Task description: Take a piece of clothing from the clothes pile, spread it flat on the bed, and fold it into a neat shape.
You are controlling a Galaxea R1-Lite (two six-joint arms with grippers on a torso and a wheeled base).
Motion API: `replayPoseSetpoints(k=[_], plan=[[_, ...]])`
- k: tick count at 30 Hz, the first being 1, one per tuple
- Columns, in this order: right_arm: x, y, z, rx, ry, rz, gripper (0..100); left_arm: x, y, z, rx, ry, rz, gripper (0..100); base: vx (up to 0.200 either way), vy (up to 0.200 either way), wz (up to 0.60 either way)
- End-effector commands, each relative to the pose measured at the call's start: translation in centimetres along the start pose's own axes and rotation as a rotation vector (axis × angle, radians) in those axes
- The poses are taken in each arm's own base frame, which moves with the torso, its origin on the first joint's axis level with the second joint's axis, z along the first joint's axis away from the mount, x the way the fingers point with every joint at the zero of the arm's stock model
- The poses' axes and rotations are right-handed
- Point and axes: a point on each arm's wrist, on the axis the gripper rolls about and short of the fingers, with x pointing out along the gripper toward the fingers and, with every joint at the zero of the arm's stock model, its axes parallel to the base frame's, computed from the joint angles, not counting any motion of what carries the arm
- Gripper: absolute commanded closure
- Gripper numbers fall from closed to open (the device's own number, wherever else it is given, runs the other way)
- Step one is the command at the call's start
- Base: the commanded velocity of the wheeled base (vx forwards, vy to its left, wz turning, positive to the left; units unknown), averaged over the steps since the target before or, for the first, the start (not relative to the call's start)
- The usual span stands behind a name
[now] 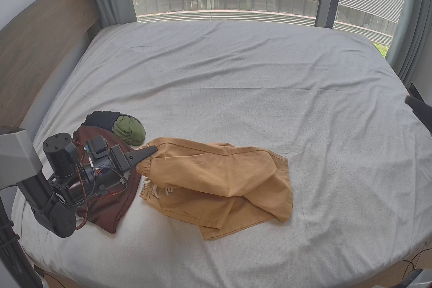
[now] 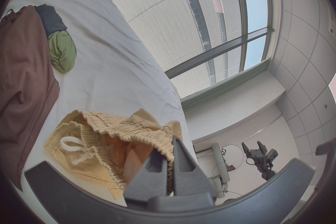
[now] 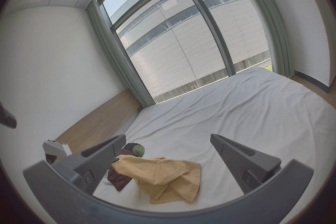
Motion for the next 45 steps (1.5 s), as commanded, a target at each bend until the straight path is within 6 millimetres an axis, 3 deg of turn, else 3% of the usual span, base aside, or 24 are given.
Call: replayPoseSetpoints(k=[1,4,9,19,24,26,36,45], plan=[[7.6,-2.9,-2.1,0.066,0.143,-0.010,0,-0.3,-0.5,0.6,0.028,-0.009,-0.024,100,0.000,0.000,0.00],[8.6,-3.4,-2.9,0.071,0.161,-0.014,0,-0.4,0.0,1.2,0.032,-0.027,-0.014,100,0.000,0.000,0.00],[11.2,-5.7,-6.3,0.139,0.261,-0.019,0,-0.6,0.8,2.2,0.036,-0.061,0.003,100,0.000,0.000,0.00],[14.3,-8.6,-11.8,0.271,0.326,-0.001,0,-0.2,0.8,1.1,0.061,-0.025,0.006,100,0.000,0.000,0.00],[15.9,-8.9,-14.5,0.291,0.386,0.009,0,-0.1,1.1,0.6,0.108,-0.009,0.019,100,0.000,0.000,0.00],[15.9,-8.8,-14.6,0.292,0.388,0.012,0,-0.1,1.1,0.6,0.111,-0.009,0.019,100,0.000,0.000,0.00],[18.5,-10.4,-21.0,0.379,0.477,0.001,0,0.2,2.5,0.1,0.100,0.005,0.053,100,0.000,0.000,0.00],[19.6,-10.8,-24.0,0.480,0.499,-0.004,0,0.2,2.4,0.1,0.102,0.004,0.051,100,0.000,0.000,0.00]])
